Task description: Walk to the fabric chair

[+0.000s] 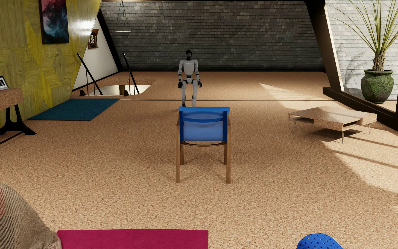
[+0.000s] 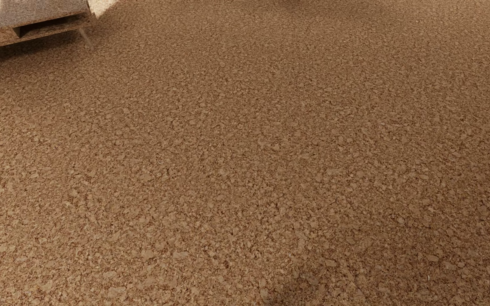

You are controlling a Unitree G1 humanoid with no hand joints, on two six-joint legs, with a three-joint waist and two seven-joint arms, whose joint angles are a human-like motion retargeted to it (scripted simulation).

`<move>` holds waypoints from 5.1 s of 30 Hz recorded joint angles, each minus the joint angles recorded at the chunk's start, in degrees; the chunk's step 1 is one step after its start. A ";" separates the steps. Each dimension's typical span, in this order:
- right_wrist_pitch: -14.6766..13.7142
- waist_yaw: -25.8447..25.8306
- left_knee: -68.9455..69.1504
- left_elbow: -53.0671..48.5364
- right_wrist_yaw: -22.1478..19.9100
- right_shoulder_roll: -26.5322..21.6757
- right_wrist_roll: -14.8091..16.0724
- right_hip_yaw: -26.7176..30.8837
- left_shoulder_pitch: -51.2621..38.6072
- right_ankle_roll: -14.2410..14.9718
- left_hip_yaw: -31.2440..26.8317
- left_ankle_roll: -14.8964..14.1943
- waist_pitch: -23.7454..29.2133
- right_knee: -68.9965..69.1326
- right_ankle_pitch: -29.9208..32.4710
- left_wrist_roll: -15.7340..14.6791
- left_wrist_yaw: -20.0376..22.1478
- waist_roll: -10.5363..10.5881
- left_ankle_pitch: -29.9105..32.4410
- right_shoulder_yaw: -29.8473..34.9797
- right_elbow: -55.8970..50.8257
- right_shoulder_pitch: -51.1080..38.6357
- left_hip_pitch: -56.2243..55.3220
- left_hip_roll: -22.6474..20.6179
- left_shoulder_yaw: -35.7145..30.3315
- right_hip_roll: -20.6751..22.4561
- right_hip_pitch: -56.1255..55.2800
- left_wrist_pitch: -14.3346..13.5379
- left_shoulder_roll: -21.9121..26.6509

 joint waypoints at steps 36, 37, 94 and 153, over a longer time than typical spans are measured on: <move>0.07 -1.66 -7.98 -4.44 -7.28 5.85 0.61 0.17 4.29 -17.26 -5.67 -4.84 -0.19 -41.87 -38.02 -1.84 -2.39 6.86 0.44 -2.55 -2.32 -11.96 -8.98 7.93 -8.18 16.12 14.80 2.23 5.65; 2.17 -1.26 -4.44 -3.34 -7.44 5.56 -0.18 0.84 4.41 -17.36 -6.03 -1.25 -0.41 -40.64 -37.02 -1.17 -2.39 6.39 4.37 -1.79 -2.17 -11.30 -9.04 6.70 -8.06 15.31 16.56 2.24 5.15; 3.40 -4.28 2.59 1.38 -5.96 2.49 7.60 -0.46 -11.84 -8.58 -1.57 2.53 0.09 -8.48 -26.44 2.94 2.81 -1.86 -11.44 -10.72 -7.95 5.56 15.37 -4.61 -8.37 -5.33 -21.32 -4.45 -2.00; 1.24 -1.02 -3.88 4.62 -2.71 5.26 2.98 7.76 -7.07 -3.88 -9.26 1.46 -4.63 -27.24 -17.96 1.02 -6.76 1.35 -6.61 -2.66 -1.00 -5.11 14.20 0.70 -10.54 7.08 5.57 2.78 -0.48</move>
